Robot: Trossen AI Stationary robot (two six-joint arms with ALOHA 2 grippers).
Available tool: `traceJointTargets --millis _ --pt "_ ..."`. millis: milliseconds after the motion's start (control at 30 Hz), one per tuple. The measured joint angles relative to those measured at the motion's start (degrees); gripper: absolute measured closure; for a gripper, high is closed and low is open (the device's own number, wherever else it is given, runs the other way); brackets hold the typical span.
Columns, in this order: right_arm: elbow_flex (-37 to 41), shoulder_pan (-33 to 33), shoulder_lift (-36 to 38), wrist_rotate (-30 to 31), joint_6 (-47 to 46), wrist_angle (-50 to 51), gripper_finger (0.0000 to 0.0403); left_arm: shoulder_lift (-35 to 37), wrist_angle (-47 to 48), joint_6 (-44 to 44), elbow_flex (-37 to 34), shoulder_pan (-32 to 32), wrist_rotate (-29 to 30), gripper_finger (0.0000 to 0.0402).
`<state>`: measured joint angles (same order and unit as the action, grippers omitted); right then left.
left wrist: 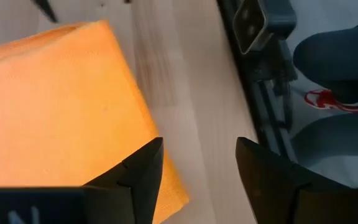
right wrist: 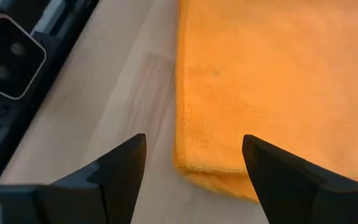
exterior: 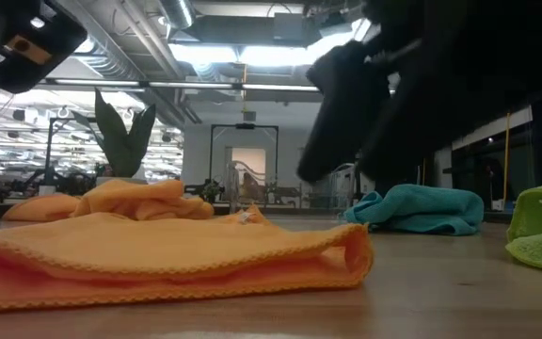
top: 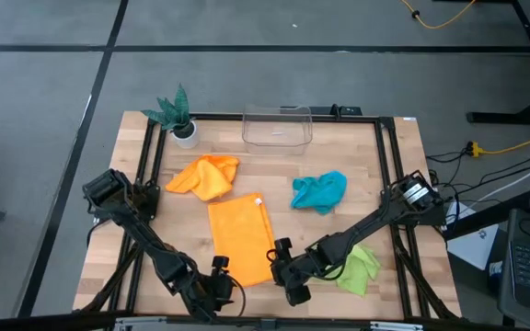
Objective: Fold microfiber towels
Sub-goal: Fold the bottom orange microfiber towel
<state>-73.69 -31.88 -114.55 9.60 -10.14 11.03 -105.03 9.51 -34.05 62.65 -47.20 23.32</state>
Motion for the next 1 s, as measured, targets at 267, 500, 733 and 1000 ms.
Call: traceJointTargets --millis 267,500,733,1000 --pt "0.0 0.1 -2.6 -0.6 1.4 -2.1 0.0139 -0.8 3.4 -5.6 0.0 0.3 -0.4 0.0199" --pt "-0.1 0.3 -5.7 -1.7 0.7 -2.4 0.0148 -3.3 3.5 -6.1 0.0 0.4 -0.4 0.0199" --pt "-0.2 0.5 -6.4 -2.3 -2.9 -2.6 0.0150 -7.2 2.9 -9.2 0.3 0.7 0.3 0.0200" --pt "-0.2 0.5 -6.5 -2.4 -2.7 -2.1 0.0150 -8.3 3.7 -8.8 0.3 0.2 -0.2 0.0200"
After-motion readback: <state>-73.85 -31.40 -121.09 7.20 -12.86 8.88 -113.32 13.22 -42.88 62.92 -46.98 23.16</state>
